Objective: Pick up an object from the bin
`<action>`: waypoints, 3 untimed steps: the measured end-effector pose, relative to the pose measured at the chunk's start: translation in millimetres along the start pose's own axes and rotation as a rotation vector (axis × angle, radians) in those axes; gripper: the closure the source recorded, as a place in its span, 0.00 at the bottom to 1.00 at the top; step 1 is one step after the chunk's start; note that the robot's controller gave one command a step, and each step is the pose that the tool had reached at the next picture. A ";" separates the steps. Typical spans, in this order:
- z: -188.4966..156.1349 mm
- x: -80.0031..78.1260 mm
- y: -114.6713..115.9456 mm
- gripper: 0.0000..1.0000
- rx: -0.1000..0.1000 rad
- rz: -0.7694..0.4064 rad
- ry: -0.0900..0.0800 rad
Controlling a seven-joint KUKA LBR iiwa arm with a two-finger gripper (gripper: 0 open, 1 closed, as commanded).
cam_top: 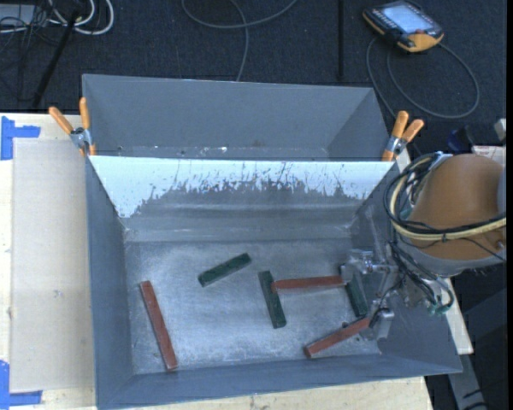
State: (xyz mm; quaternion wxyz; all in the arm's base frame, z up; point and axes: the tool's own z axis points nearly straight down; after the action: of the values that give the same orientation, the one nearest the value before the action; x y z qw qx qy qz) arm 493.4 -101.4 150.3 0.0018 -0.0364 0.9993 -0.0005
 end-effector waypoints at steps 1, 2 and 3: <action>58.0 9.0 -0.4 0.00 -0.002 -0.043 0.001; 80.6 -5.9 27.2 0.00 -0.001 -0.106 0.006; 57.2 1.3 -39.9 1.00 -0.002 -0.226 0.003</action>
Offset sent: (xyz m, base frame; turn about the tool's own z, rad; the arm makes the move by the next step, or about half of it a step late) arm 0.0164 0.0494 -0.0783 -0.1416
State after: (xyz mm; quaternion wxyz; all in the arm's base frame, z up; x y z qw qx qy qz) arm 495.2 -141.3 93.1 0.0004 -0.1487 0.9889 0.0003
